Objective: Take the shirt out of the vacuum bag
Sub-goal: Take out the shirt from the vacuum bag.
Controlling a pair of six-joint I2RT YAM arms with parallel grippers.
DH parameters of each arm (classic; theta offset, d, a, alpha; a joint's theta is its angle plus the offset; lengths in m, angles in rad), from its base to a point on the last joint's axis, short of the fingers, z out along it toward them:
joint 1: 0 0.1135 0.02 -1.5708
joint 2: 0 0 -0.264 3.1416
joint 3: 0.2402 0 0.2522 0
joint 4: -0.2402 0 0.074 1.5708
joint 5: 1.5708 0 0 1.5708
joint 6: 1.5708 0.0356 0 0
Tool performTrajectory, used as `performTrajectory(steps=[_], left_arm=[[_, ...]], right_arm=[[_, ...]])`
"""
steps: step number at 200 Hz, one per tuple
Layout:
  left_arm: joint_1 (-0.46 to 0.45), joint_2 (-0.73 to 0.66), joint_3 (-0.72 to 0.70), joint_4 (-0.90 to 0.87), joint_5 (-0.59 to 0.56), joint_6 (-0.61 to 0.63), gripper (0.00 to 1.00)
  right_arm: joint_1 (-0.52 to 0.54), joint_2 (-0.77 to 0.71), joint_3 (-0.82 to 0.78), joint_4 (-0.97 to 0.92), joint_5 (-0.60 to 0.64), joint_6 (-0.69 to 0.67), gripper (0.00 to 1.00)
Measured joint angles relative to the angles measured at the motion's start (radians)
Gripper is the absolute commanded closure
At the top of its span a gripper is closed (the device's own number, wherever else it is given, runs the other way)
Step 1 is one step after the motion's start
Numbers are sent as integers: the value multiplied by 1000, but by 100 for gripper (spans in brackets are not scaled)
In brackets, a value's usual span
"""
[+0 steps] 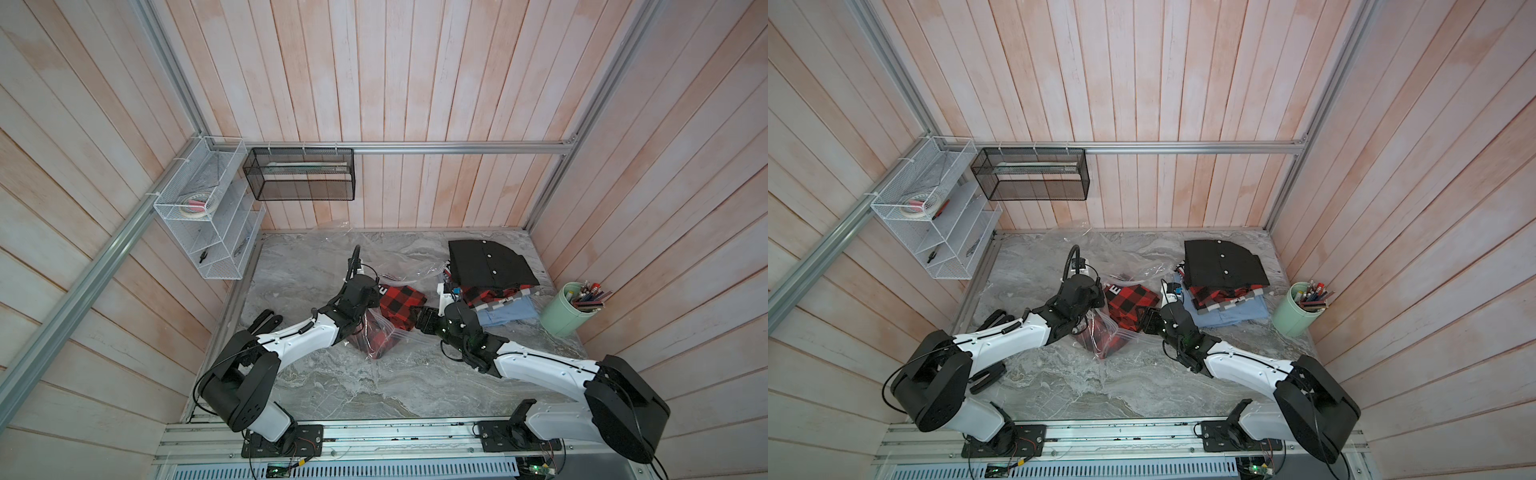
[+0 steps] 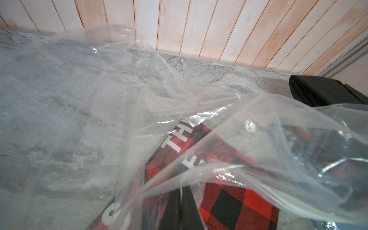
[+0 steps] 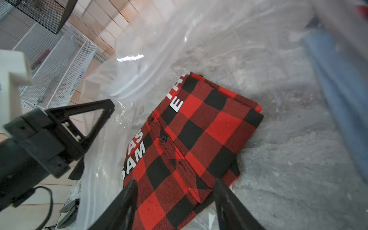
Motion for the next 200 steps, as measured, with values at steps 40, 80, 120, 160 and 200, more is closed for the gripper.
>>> performTrajectory(steps=[40,80,120,160,200], left_arm=[[-11,-2,0,-5,-1,8,100],[-18,-2,0,-6,-6,14,100],[-19,-2,0,-6,-19,15,100],[-19,-2,0,-6,-27,19,100],[-19,-4,-1,-5,-27,19,100]], right_arm=[[0,128,0,37,-73,41,35],[1,200,27,2,-132,89,33],[1,277,63,-18,-188,161,33],[1,393,134,36,-286,226,32],[1,453,163,108,-343,265,34]])
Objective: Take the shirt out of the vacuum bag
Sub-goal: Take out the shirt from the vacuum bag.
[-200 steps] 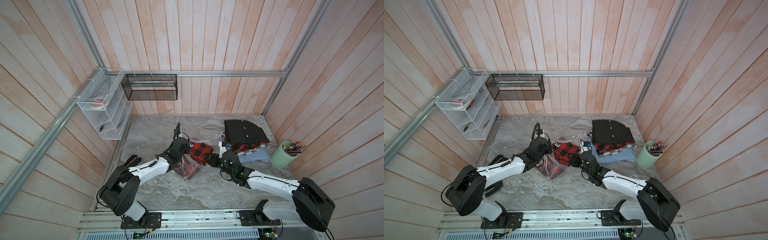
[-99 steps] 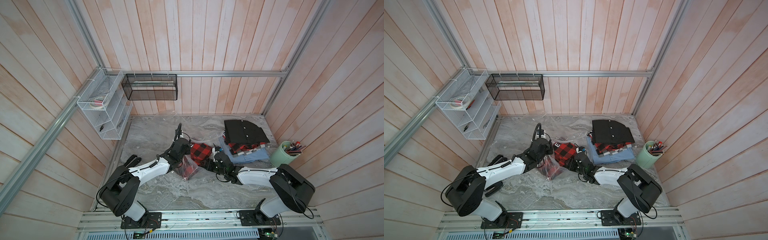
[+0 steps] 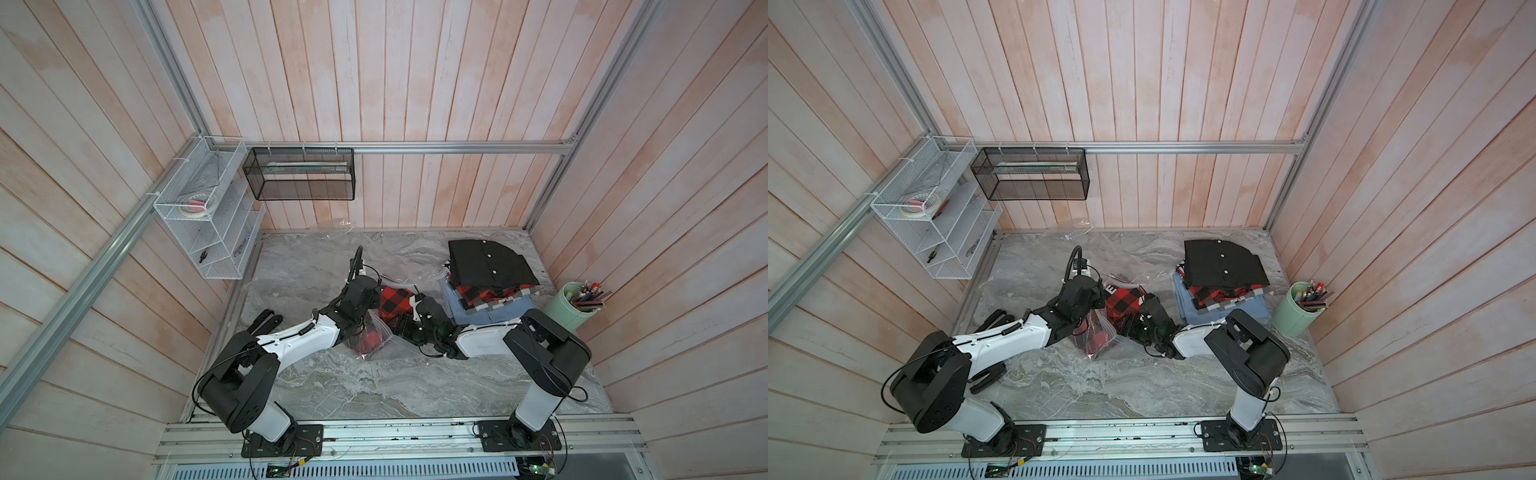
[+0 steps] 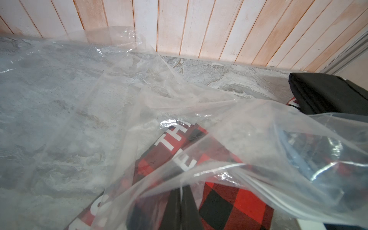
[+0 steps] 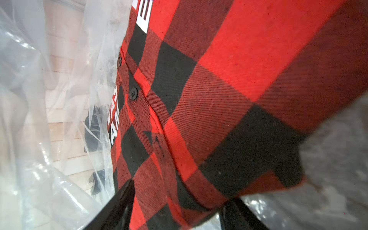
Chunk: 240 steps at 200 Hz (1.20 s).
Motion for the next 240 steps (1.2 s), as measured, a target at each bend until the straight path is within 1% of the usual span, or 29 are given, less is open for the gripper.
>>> performTrajectory(steps=[21,64,88,101,109,125,138,153,174,183,214,240], left_arm=[[0,0,-2,0,0,0,100],[0,0,-5,0,0,-1,100],[0,0,-6,5,0,-1,100],[0,0,-10,10,0,-1,100],[0,0,-11,12,0,-1,100],[0,0,-13,16,0,-1,100],[0,0,-13,16,0,-1,100],[0,0,-14,16,0,-1,100],[0,0,-15,19,0,-1,100],[0,0,-16,20,0,-2,100],[0,0,-23,24,0,-2,100],[0,0,-26,24,0,-2,100]], right_arm=[[-1,20,16,9,-4,3,36],[-2,68,81,-10,10,-7,44],[-2,78,113,-47,45,-27,58],[-2,80,124,-66,68,-39,61],[-2,81,133,-76,80,-47,66],[-2,82,151,-87,101,-58,73],[-2,82,167,-91,117,-73,81],[-3,82,188,-93,130,-87,84],[-4,82,213,-92,144,-115,96],[-4,82,218,-90,147,-126,100],[-4,68,218,-92,153,-152,100],[-4,3,193,-91,154,-166,100]])
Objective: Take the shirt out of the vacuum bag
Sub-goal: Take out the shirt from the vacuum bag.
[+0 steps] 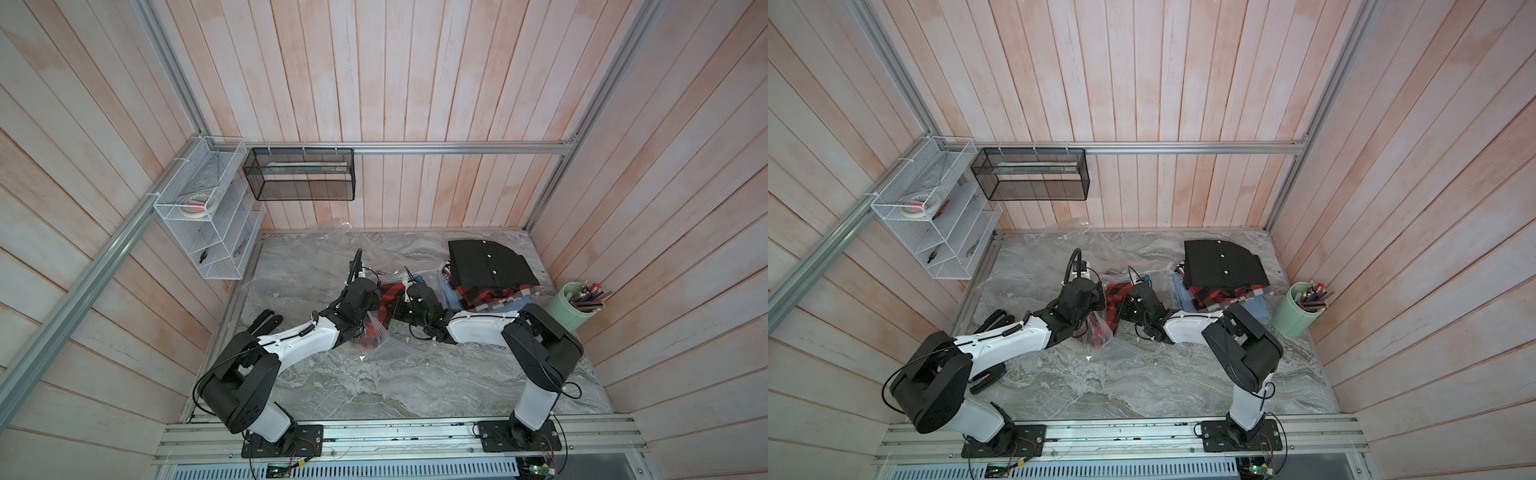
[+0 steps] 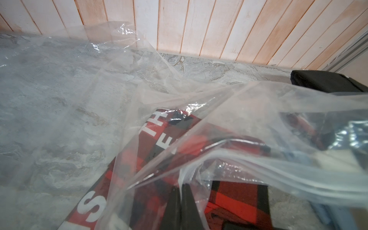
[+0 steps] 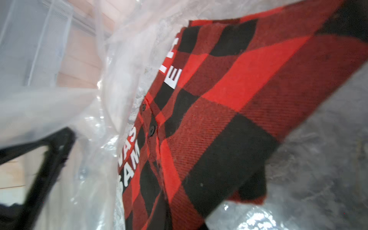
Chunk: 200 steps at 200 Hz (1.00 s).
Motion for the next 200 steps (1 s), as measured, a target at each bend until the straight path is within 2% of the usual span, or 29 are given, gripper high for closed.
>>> performTrajectory(steps=[63,148,200], left_arm=[[-2,6,0,2,-6,-11,100],[-2,11,5,-8,-19,-30,100],[-2,11,6,-11,-19,-30,100]], right_arm=[[6,-134,-67,-6,-29,-31,100],[60,-161,-142,-18,-144,-113,100],[61,-263,-238,-72,-128,-142,100]])
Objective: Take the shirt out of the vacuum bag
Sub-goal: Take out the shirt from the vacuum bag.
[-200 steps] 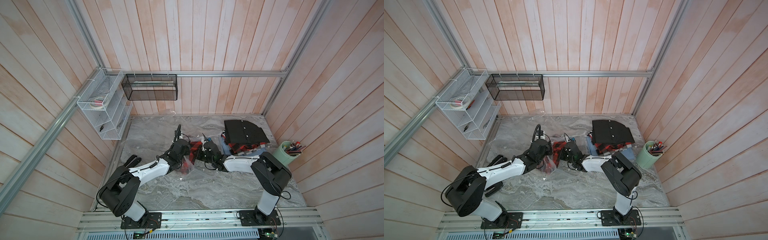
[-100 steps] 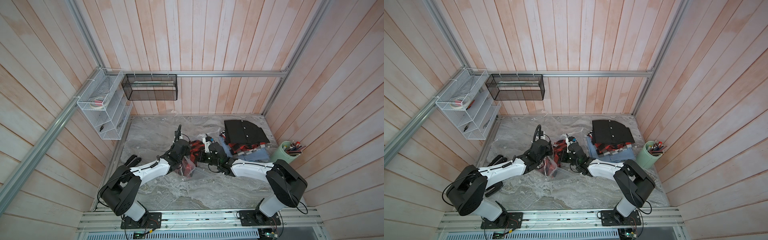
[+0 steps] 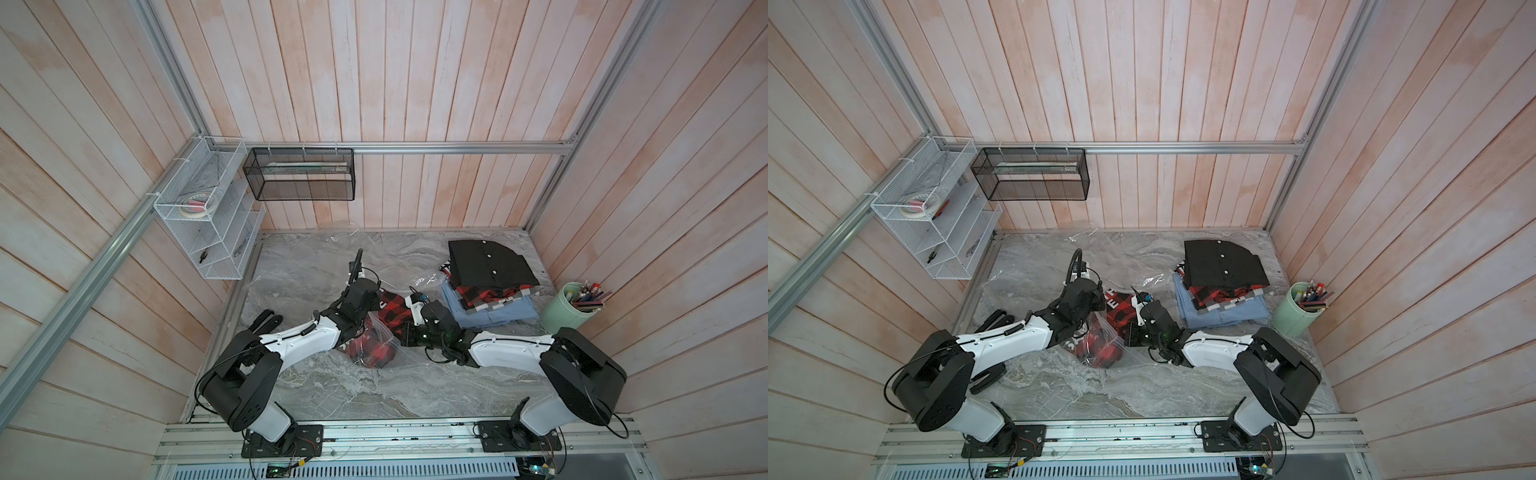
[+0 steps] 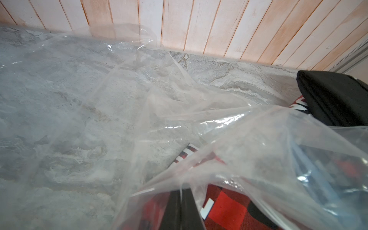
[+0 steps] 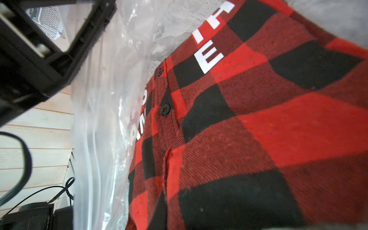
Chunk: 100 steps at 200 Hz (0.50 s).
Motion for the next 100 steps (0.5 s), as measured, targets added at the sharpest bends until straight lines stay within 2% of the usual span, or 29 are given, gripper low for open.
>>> performTrajectory(steps=[37,100], left_arm=[[0,7,0,2,0,-2,100],[0,15,-5,5,-1,-8,100]], right_arm=[[1,-97,50,-62,43,-58,100],[-39,-105,184,-161,47,-116,100]])
